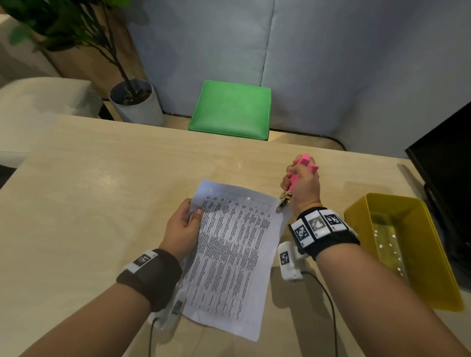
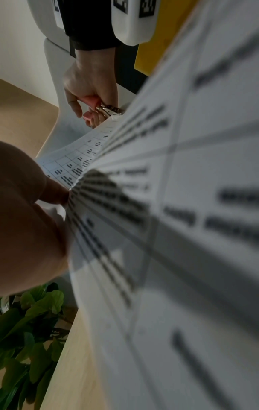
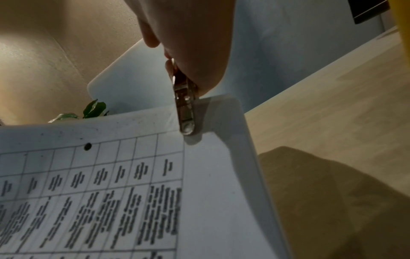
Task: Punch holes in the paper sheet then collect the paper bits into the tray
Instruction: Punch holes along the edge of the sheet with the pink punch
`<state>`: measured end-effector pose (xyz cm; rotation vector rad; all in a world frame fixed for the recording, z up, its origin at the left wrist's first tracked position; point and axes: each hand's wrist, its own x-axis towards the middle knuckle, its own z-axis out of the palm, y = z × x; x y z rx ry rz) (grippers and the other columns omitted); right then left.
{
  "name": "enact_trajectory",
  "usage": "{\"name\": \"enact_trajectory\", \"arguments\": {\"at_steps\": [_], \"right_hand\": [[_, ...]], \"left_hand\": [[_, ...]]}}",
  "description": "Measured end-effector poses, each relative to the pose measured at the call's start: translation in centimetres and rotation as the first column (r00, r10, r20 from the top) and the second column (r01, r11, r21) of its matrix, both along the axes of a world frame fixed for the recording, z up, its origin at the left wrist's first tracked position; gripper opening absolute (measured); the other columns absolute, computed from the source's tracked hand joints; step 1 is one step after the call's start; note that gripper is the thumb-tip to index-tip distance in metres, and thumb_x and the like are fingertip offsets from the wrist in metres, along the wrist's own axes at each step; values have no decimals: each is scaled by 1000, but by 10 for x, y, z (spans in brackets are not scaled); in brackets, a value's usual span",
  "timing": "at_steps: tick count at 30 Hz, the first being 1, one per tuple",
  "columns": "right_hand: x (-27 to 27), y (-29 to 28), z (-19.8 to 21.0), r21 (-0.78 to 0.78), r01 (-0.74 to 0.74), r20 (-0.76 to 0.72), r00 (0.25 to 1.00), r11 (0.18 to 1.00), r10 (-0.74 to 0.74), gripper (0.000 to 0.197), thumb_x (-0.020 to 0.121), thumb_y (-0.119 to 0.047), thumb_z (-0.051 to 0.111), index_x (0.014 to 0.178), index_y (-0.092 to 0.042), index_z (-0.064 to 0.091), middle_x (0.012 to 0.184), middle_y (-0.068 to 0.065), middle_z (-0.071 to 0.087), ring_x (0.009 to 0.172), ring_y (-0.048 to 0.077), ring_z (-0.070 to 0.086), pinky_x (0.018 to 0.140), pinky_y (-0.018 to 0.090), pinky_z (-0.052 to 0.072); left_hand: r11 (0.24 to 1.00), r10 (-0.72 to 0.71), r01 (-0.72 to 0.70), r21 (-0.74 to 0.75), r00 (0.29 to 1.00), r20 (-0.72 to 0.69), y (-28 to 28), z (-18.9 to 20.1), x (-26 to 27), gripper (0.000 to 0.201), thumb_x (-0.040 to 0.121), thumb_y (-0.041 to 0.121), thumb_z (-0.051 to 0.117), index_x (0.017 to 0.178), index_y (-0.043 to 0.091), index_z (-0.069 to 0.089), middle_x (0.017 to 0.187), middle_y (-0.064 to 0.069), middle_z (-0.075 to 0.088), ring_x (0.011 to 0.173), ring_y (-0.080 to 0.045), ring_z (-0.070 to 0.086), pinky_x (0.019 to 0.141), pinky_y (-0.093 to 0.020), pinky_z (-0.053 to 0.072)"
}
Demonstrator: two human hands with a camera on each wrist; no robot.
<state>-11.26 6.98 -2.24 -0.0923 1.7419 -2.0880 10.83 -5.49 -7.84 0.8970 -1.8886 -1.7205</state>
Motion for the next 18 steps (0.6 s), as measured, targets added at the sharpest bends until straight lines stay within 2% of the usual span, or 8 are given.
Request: {"name": "enact_trajectory", "arguments": {"at_steps": [3,7,12,15,18], "right_hand": [[0,1,0,3,15,0,1000,1000,-15,22,76,5,39,74,-16,44,61,1,38,44,11,36,46,24,31],[0,1,-1,-5,16,-10,1000,1000,-16,22,76,5,38,73,-16,44,60,1,37,43,12,35,45,23,31],[2,1,-1,-31,36,-5,999,999,-36,15,67,-1,41,69,-16,42,57,2,35,39,13,33,43,21,29],[2,1,-3,-42,34,1,999,999,-34,13,64,-3,42,68,-15,42,57,3,34,38,14,32,43,22,28],[2,1,-4,-36,18,-8,1000,999,-19,13,65,-3,42,69,-16,43,58,3,34,40,14,32,43,22,29]], "left_hand": [[1000,1,-1,-12,1000,4,-1,0,-1,16,96,2,45,103,11,56,91,0,66,78,1,61,69,-10,45],[1000,-2,2,-15,1000,7,-1,0,0,16,91,12,49,105,10,56,92,-1,67,79,-1,61,70,-12,46],[1000,-9,9,-20,1000,5,1,1,0,21,96,0,45,99,17,57,89,-1,65,75,3,60,68,-10,45],[1000,-13,13,-9,1000,-8,2,3,-1,12,91,12,49,96,21,56,87,1,65,73,4,59,66,-10,44],[1000,-20,20,-9,1000,6,1,3,0,15,86,19,47,98,22,57,89,1,66,76,1,60,68,-12,45]]}}
